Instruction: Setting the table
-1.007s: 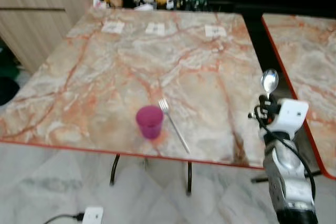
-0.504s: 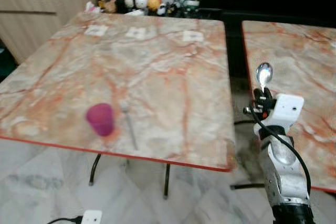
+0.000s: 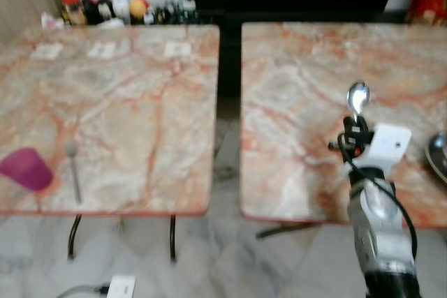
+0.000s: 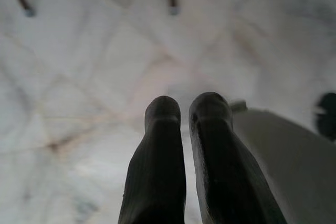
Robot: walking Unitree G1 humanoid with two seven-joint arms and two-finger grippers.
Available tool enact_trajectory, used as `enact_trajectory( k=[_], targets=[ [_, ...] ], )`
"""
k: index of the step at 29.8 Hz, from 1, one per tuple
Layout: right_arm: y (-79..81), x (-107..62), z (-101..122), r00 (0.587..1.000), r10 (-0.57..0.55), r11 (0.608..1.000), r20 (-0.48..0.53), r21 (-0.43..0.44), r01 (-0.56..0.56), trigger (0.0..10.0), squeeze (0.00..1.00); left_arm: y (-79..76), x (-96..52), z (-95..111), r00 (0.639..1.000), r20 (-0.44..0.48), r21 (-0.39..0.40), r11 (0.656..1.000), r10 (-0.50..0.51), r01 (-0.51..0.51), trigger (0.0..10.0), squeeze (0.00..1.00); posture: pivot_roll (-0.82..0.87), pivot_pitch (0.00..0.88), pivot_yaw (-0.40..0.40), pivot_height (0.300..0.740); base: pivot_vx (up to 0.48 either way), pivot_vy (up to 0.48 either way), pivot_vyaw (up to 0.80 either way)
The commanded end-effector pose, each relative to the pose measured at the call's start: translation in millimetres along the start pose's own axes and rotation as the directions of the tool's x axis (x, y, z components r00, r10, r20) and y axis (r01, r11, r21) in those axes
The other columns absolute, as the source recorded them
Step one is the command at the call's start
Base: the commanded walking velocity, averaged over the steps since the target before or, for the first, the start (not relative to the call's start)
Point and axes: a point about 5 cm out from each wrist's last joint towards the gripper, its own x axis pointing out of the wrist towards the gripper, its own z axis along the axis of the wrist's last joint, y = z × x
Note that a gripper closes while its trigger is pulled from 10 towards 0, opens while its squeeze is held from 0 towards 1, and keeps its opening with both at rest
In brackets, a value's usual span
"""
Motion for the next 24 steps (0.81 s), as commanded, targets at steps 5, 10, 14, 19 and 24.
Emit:
enact_trajectory(
  k=[5,10,14,19,24],
  targets=[
    [4.3,3.7,9,0.999,0.007,1.0,0.036,0.004,-0.007,10.0,0.0,7.9,-1.6,-5,1.0,-0.022,0.016,1.0,0.012,-0.012,10.0,0.0,-0.1,0.089,0.044,0.74,0.0,-0.463,0.0],
    [1.3,4.7,11,0.999,-0.006,1.0,0.04,0.002,0.006,10.0,0.0,8.4,-1.7,-5,1.0,-0.022,0.016,1.0,0.014,-0.013,10.0,0.0,-0.1,0.091,0.046,0.74,0.0,-0.462,0.0],
    [-1.4,6.1,13,0.999,-0.015,1.0,0.048,-0.003,0.016,10.0,0.0,8.8,-1.7,-5,1.0,-0.023,0.017,1.0,0.015,-0.014,10.0,0.0,-0.1,0.092,0.047,0.74,0.0,-0.463,0.0],
    [-6.3,7.6,18,0.998,-0.033,0.999,0.062,-0.009,0.033,10.0,0.0,9.4,-1.7,-5,1.0,-0.023,0.017,1.0,0.016,-0.016,10.0,0.0,-0.1,0.093,0.046,0.74,0.0,-0.463,0.0],
    [-13.6,9.4,23,0.995,-0.059,0.998,0.077,-0.021,0.061,10.0,0.0,13.6,-1.3,-2,1.0,-0.016,0.014,1.0,0.026,-0.026,10.0,0.0,-0.11,0.096,0.047,0.74,0.0,-0.276,0.0]
  ],
)
